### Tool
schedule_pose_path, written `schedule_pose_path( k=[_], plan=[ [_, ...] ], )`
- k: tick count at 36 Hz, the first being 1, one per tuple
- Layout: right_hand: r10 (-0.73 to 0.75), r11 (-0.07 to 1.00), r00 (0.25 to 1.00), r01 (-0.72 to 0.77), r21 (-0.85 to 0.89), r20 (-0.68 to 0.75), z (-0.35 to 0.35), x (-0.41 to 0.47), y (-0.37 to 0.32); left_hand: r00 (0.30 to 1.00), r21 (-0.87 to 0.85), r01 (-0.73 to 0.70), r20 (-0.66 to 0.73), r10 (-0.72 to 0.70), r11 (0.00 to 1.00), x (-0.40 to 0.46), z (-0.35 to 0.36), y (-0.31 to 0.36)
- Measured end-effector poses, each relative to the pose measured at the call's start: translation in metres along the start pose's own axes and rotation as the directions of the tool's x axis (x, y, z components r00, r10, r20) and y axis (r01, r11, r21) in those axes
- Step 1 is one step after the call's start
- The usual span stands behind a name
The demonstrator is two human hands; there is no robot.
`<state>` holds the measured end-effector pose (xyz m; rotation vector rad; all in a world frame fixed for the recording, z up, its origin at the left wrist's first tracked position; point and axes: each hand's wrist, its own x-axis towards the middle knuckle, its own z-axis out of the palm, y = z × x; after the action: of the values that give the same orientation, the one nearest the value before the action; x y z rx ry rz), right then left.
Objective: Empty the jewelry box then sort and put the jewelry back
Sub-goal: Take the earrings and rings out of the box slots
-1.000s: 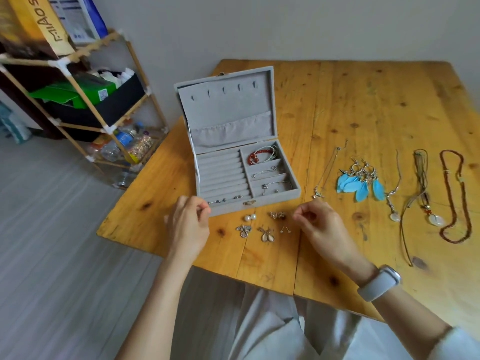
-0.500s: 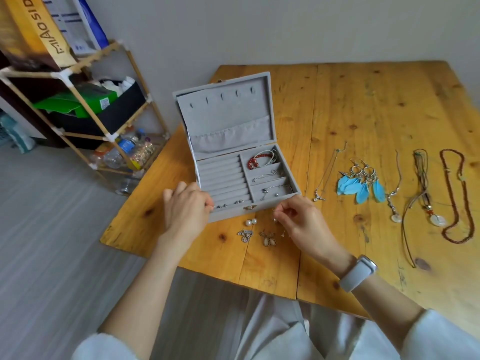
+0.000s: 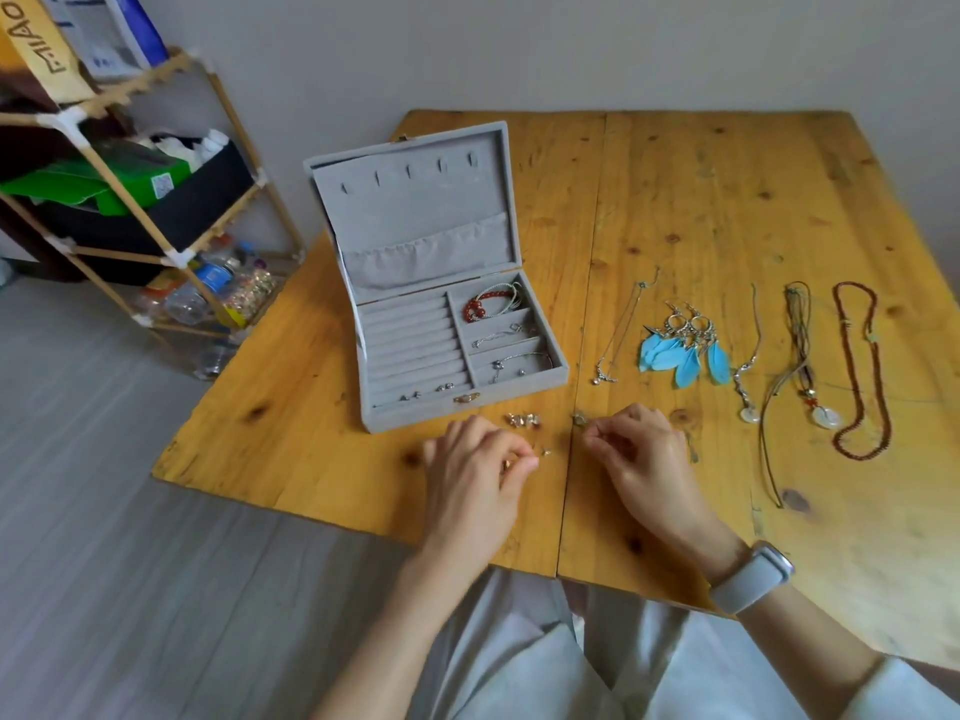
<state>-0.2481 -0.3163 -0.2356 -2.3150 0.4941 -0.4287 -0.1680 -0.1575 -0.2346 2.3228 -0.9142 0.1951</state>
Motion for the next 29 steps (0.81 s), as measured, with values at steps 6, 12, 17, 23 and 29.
schedule_pose_path(
  k=[6,12,17,23,29],
  plan=[
    [0.023,0.993,0.998,-0.029,-0.115,-0.056,-0.009,-0.009,0.014,0.999,0.044,-0.05,-0.001,0.05,0.998,0.003,0.034,0.025],
    [0.022,0.979,0.997,-0.037,-0.203,-0.075,-0.006,-0.008,0.017,0.999,0.111,-0.045,0.014,0.044,0.993,0.01,0.044,0.03],
    [0.01,0.972,0.998,-0.023,-0.232,-0.059,-0.004,-0.004,0.015,0.996,0.126,-0.07,-0.054,0.078,0.989,0.012,0.044,0.028],
    [0.029,0.997,0.996,-0.036,-0.075,-0.082,-0.01,-0.003,0.017,0.988,0.085,-0.025,-0.147,0.037,0.996,0.014,0.03,0.02],
    [-0.02,1.0,0.994,0.02,-0.003,-0.106,-0.009,0.015,-0.002,0.972,0.114,0.066,-0.231,-0.038,0.991,0.016,0.0,-0.017]
  ],
)
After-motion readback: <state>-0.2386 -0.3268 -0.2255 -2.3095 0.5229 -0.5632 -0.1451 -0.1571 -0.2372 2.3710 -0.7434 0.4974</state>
